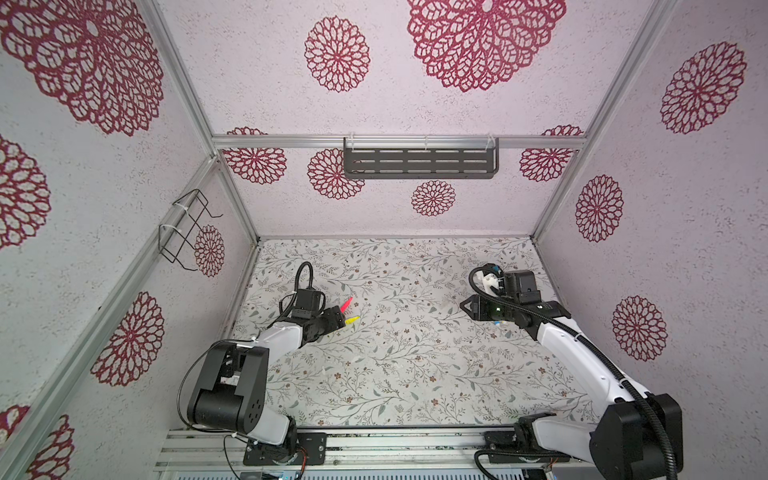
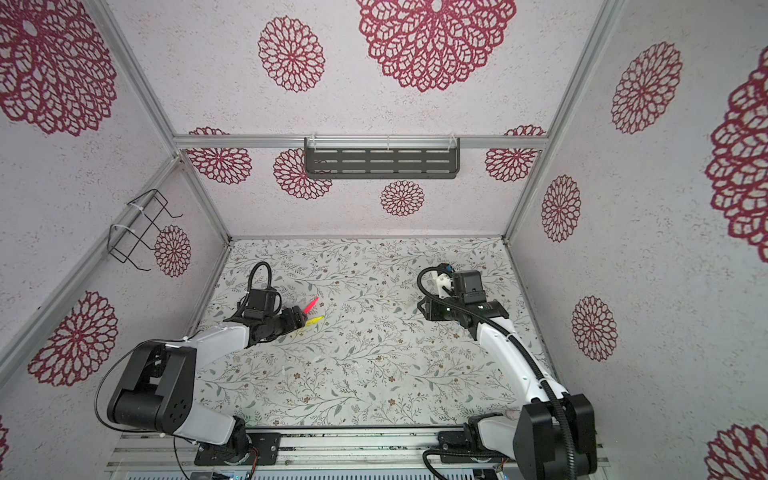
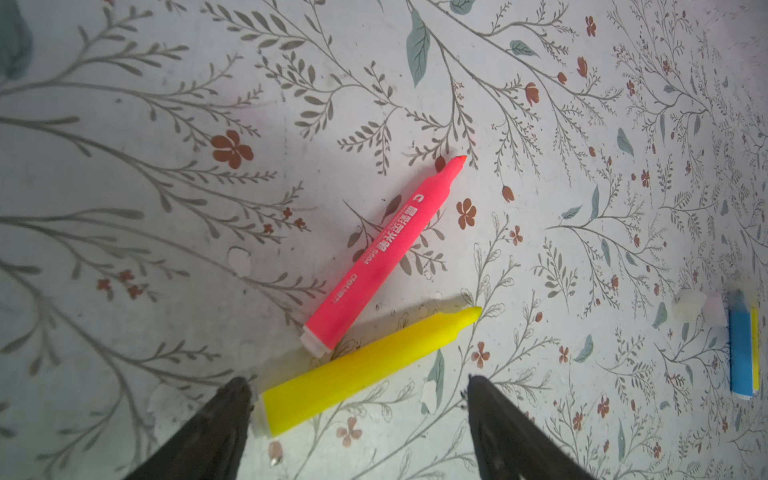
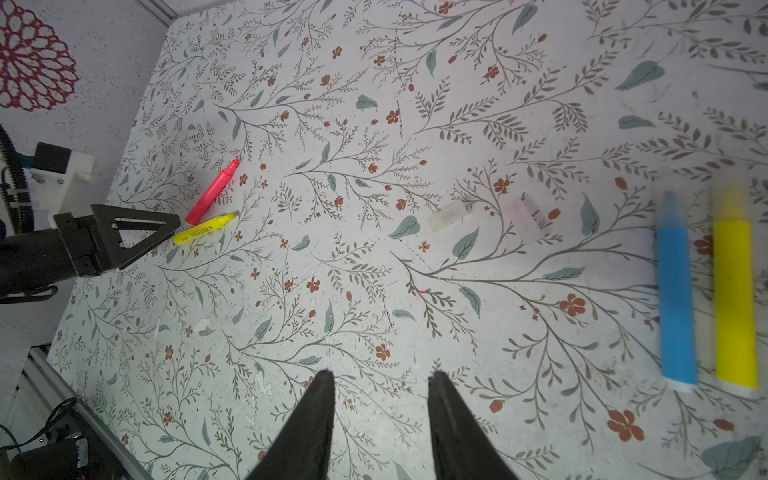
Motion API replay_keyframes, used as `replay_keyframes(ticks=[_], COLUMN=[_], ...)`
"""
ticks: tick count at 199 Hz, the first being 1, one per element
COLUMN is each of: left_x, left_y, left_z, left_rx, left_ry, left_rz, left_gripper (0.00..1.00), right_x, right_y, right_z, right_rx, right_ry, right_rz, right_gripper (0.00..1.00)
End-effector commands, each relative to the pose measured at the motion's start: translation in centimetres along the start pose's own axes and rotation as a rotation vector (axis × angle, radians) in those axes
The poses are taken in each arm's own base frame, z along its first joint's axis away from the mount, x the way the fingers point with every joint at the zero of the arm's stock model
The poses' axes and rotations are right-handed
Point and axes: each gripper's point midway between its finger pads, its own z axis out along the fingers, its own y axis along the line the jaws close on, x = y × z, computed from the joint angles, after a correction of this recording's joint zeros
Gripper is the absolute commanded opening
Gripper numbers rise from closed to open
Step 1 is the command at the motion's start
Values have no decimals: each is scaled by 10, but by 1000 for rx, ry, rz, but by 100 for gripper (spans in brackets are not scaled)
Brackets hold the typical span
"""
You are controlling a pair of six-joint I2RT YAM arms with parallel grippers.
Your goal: Insert the pens into the pen caps
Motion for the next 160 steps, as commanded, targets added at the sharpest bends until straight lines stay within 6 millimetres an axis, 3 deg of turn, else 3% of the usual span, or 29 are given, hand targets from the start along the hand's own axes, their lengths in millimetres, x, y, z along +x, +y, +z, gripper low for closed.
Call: replay_keyframes(ticks=[1,104,160], left_x=[-2,31,31], left_y=[-6,-31,-30], left_z=[2,7,11], left_rx=[-9,12,-31], left_ry=[7,86,110], left_rz=[27,106,160], left_gripper=[84,81,75], right_x=[-8,-6,-7], right_y=[8,9,9], right_z=[-7,-13,-15], right_rx=[-22,-15,-17], right_ry=[-38,-50,-58], right_rz=[-1,-10,-7], right_gripper=[41,41,41])
